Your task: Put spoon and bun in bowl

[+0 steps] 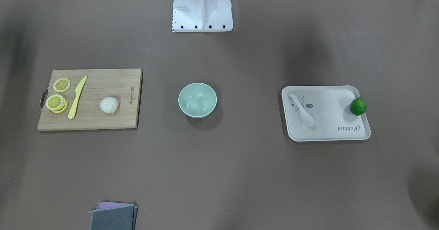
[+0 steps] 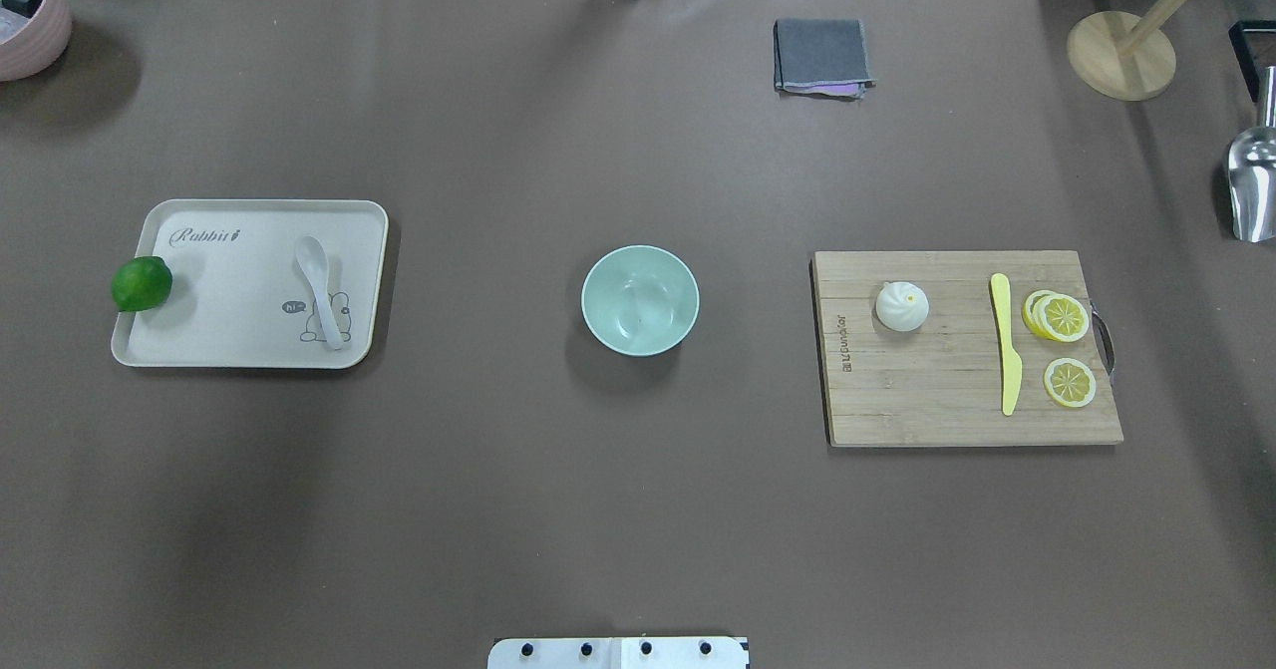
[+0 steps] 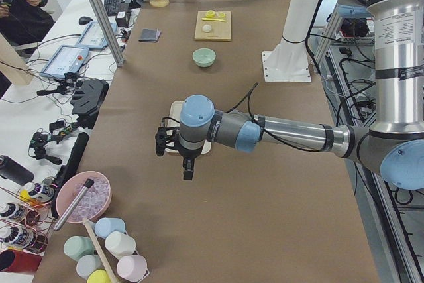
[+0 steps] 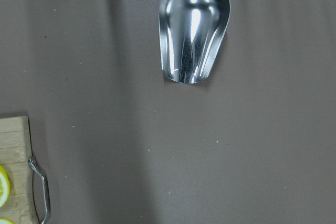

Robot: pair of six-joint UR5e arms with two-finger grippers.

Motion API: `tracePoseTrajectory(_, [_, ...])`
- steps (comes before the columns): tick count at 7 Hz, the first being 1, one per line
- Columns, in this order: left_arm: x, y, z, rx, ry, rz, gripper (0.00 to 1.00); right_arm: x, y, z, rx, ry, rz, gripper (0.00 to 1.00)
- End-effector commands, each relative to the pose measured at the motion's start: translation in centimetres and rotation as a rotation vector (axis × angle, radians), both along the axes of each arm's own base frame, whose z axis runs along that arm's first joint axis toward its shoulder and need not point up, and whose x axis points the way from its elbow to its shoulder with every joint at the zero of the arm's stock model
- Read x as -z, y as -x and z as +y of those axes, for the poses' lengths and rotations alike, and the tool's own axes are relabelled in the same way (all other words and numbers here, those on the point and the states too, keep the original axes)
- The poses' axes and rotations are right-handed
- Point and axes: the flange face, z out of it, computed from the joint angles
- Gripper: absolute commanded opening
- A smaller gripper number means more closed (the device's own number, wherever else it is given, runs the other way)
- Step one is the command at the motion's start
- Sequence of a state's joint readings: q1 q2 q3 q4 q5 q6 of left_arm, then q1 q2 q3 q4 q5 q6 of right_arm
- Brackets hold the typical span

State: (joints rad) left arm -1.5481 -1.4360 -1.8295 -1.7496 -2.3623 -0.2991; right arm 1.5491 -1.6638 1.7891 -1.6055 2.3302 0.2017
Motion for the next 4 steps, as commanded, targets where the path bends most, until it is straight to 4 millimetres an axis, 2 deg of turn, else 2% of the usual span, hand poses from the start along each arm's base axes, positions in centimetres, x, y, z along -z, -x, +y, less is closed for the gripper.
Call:
tracePoseTrajectory(1, [-0.13,0.04,0.13,-0.004,-0.004,0.002,0.98,0.21,-0.12,0.04,-0.005,-0.003,-0.005,1.00])
tracePoseTrajectory(4, [-0.46,0.03,0.14,-0.001,0.009,0.004,0.98,0.54,-0.10,0.03,-0.005,-0.008,-0.008,1.00])
